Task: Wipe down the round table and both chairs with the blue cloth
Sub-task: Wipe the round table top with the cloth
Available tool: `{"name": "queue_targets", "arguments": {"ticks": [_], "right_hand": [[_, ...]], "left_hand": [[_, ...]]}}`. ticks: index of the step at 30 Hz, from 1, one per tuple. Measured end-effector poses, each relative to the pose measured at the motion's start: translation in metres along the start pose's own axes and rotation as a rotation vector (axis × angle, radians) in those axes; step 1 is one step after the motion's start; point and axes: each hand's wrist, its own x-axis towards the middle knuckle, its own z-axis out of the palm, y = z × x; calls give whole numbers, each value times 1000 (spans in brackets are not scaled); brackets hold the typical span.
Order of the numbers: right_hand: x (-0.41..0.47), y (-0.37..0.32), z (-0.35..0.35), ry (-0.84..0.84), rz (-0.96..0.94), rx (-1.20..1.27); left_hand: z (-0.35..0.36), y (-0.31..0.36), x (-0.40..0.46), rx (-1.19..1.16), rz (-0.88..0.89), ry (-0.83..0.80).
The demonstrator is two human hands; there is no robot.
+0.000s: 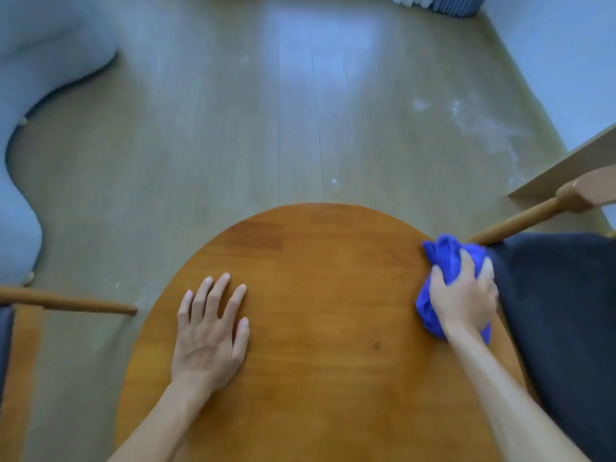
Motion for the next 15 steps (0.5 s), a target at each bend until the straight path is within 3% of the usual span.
{"name": "queue_targets", "arguments": {"ticks": [6,8,11,13,15], "right_hand": [[-70,-89,28,-142,-480,-51],[-109,-82,26,-221,-742,17],[-146,-11,4,-312,-1095,47],[-135,51,-18,-298,-1127,-3],[-100,80,-33,-220,-884,-17]], "left_hand": [[-12,5,-1,20,-11,-86],[-13,3,-1,27,-13,-113],[-12,3,3,20,-26,-116],[-8,4,-1,21,-17,-111],[-7,5,0,16,-16,-99]]}}
